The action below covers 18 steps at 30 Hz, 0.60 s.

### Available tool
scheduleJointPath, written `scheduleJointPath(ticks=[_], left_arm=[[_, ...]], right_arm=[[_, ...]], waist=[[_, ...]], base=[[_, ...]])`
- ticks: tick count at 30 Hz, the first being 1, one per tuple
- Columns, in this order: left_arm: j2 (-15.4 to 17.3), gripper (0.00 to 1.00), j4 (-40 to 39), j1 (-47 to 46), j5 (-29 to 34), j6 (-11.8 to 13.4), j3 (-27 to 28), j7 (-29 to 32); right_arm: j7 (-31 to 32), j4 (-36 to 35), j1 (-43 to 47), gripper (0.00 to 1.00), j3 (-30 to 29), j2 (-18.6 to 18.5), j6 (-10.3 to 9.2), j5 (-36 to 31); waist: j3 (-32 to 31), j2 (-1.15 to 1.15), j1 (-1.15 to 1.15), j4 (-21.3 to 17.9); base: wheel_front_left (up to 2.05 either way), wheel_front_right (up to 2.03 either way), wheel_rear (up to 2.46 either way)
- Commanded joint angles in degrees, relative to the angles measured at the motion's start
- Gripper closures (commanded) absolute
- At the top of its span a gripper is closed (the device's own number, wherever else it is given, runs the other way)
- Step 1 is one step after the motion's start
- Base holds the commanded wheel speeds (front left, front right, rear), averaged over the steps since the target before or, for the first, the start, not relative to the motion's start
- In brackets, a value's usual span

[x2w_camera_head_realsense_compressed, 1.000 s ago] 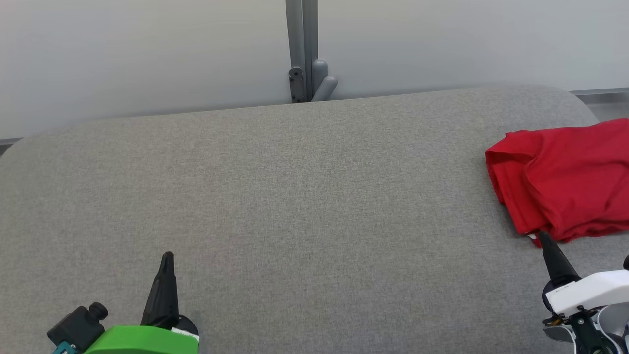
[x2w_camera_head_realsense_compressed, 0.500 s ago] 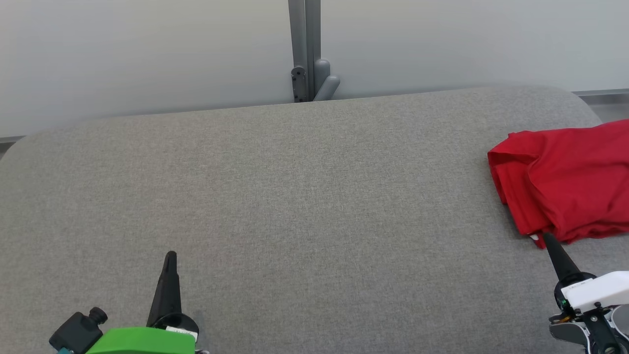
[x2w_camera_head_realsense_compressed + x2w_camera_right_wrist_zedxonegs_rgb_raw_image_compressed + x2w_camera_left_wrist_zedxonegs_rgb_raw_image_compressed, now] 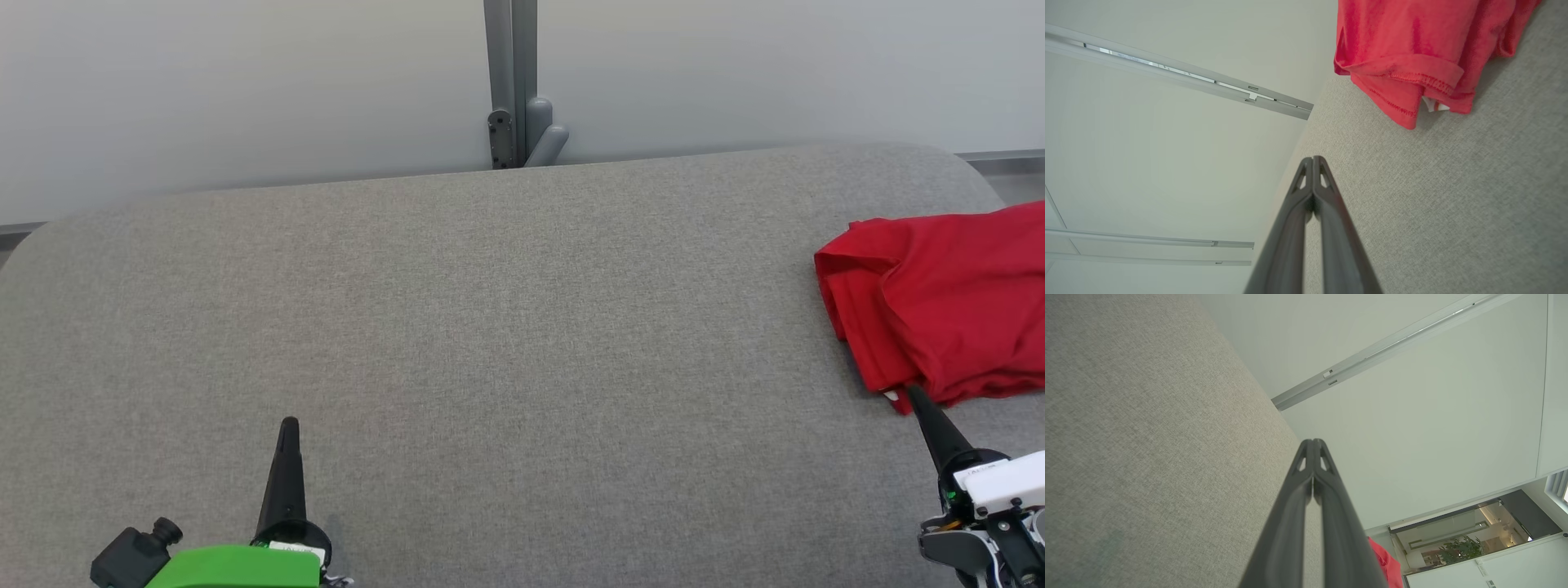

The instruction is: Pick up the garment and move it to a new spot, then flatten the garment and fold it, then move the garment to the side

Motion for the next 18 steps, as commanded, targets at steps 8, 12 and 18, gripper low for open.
scheduleJointPath(ticks=[8,12,18], left_arm=[[-0.7,1.00,-0.1,0.2,-4.4,-1.2,-0.1,-0.5],[-0.9,1.00,-0.1,0.3,-6.3,-1.5,-0.1,-0.7],[-1.4,1.00,-0.1,0.4,-8.8,-2.0,-0.2,-0.9]], right_arm=[[1.9,0.6,-1.3,1.00,-1.7,0.1,0.03,4.9],[2.7,1.0,-1.5,1.00,-2.4,0.3,0.03,6.8],[3.9,1.6,-1.7,1.00,-3.3,0.5,0.03,9.5]], waist=[[0.0,0.00,0.00,0.2],[0.1,0.00,0.00,0.3],[0.1,0.00,0.00,0.5]], base=[[0.00,0.00,0.00],[0.00,0.00,0.00],[0.00,0.00,0.00]])
